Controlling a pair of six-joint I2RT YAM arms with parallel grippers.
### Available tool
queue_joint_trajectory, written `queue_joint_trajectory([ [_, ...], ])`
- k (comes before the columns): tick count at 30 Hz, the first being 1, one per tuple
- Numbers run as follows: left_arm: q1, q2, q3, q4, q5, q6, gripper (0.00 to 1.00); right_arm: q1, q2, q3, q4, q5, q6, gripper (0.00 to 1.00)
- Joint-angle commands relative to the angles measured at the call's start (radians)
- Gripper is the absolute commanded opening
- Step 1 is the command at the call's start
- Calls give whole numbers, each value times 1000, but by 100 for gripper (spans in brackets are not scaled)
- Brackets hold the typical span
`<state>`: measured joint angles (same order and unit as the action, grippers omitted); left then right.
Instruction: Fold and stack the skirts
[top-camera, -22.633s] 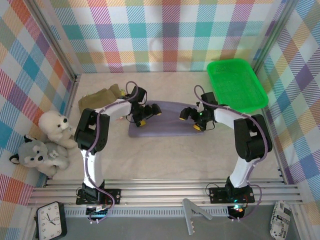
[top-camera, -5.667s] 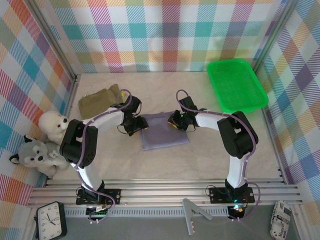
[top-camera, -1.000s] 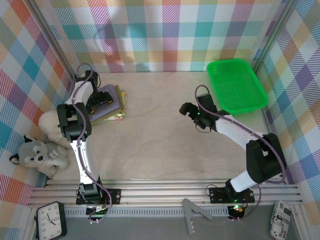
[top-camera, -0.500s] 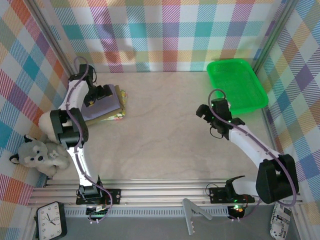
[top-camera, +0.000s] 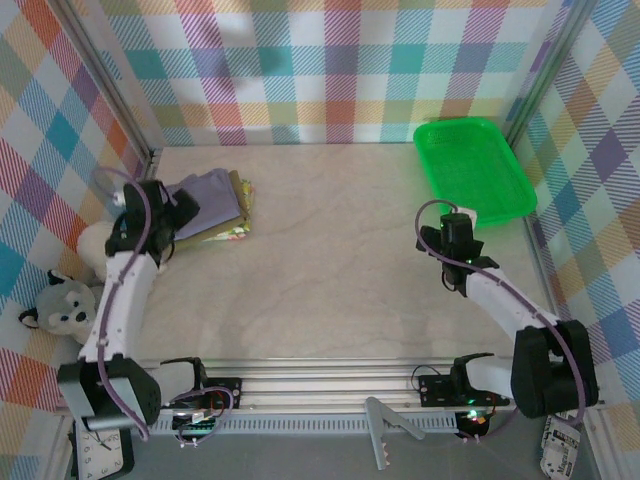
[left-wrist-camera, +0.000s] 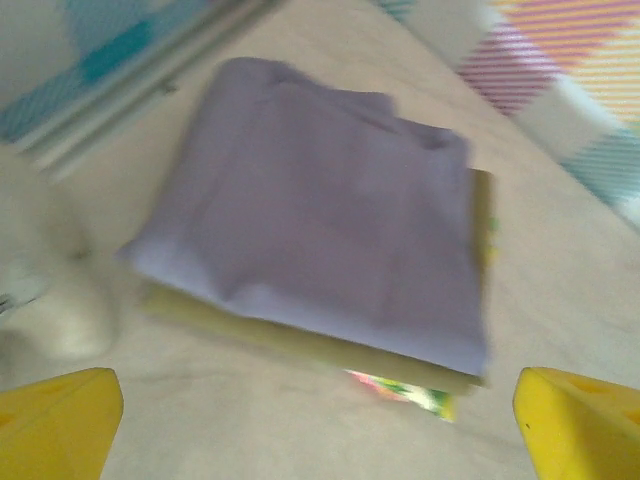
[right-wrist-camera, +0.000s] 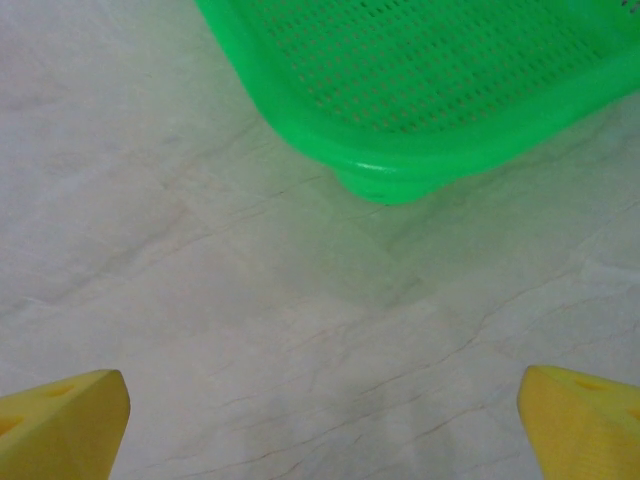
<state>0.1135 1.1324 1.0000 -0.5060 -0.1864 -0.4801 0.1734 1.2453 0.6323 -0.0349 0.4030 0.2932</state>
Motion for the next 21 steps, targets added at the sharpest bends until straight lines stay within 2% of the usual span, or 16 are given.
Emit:
queue_joint_trajectory([
  [1, 1, -62, -166, 109, -237, -91, 100, -26, 65, -5, 179, -47, -179, 99],
  [3, 2, -90, -275, 193, -257, -49, 100, -41, 106, -13, 259, -90, -230, 99],
  [6, 2, -68, -389, 355, -223, 26, 100, -78, 174, -43, 412, -215, -285, 99],
  [10, -2, 38, -473, 575, -130, 139, 100, -119, 248, -97, 597, -374, -324, 99],
  [15, -12, 153, -514, 792, -22, 223, 100, -160, 298, -247, 924, -460, -304, 99],
  [16, -17, 185, -512, 822, -14, 247, 100, -161, 293, -247, 928, -469, -309, 99],
  [17, -24, 207, -508, 843, -8, 268, 100, -162, 281, -223, 855, -461, -306, 99],
  [21, -47, 290, -476, 910, 26, 314, 100, -173, 290, -215, 852, -439, -284, 99],
])
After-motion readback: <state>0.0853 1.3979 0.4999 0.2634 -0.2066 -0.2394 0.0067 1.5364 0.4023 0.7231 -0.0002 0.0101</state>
